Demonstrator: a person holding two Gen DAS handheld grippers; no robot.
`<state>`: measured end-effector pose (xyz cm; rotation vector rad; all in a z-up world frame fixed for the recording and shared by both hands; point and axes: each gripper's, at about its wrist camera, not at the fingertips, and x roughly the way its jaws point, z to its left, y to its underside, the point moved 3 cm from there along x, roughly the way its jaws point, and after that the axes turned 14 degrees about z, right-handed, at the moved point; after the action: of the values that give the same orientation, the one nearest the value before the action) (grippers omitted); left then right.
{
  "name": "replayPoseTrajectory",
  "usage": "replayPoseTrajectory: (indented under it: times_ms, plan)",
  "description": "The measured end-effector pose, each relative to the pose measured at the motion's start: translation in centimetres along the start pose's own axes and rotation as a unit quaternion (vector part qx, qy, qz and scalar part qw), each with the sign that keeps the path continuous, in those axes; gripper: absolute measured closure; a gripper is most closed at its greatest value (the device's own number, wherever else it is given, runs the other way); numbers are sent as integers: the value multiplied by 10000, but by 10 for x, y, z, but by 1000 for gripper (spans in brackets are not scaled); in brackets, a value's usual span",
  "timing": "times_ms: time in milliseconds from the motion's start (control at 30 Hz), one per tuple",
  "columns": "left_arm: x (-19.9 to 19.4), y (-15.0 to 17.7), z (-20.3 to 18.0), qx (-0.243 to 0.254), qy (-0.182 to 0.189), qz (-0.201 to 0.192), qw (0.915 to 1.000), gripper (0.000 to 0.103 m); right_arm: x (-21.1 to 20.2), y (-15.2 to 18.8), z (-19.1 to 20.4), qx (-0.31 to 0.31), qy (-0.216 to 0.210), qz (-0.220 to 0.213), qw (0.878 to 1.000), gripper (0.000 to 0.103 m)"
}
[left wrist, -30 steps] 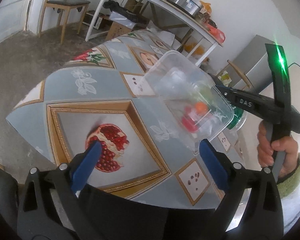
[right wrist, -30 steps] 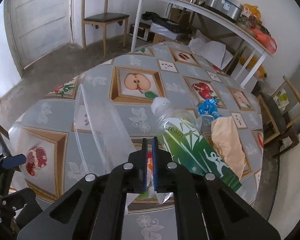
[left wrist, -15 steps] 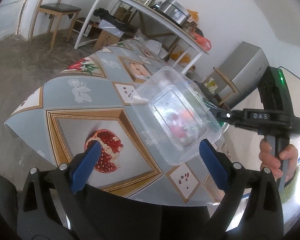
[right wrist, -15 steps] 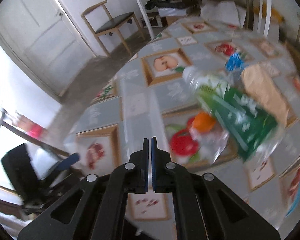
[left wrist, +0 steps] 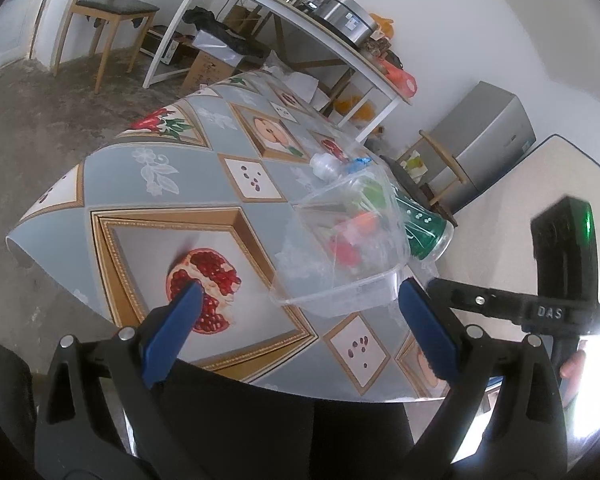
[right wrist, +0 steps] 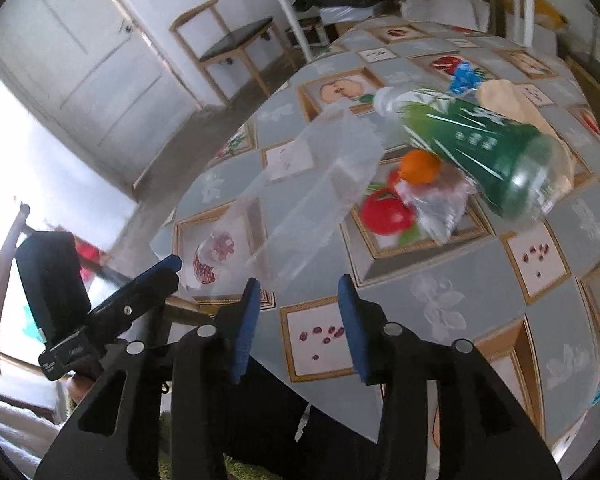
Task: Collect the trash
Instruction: 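Close the left gripper on the rim of the clear plastic container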
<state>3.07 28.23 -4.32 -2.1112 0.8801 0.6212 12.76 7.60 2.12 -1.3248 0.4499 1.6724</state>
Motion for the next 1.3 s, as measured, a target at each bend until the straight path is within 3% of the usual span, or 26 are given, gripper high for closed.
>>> replayPoseTrajectory:
  times_ms: [167,300,467,567,800,967,1167,1233,1300]
  plan:
    - [12,-7,-4,85,140,181,9997,9,-13,16,-26,449,-46,-243,9987,58]
    - [28,-19,-12,177,287,406,9986,21,-17,21,-45,710,-67,-303,9970,58]
    - [53,-43,-11,169,67,671,9976,33,-15,24,-53,813,-103,-344,9960,58]
    - [55,-51,-6,61,144,714,9973,39,-16,27,-54,823,-82,-375,9959,58]
    - [36,-43,-21,454,352,459,9973,39,-12,28,-62,910,-133,-336,9952,58]
    - [12,-56,-34,774,362,-109,9963,39,-11,28,-57,849,-136,-338,9957,58]
    - [44,-84,-47,1195,28,319,9923,39,-11,30,-55,855,-175,-352,9956,58]
    - [62,-85,-51,1344,-235,570,9890,46,-13,32,-55,855,-180,-372,9955,58]
    - [67,-81,-54,1451,-304,688,9866,63,-14,34,-57,873,-180,-385,9953,58]
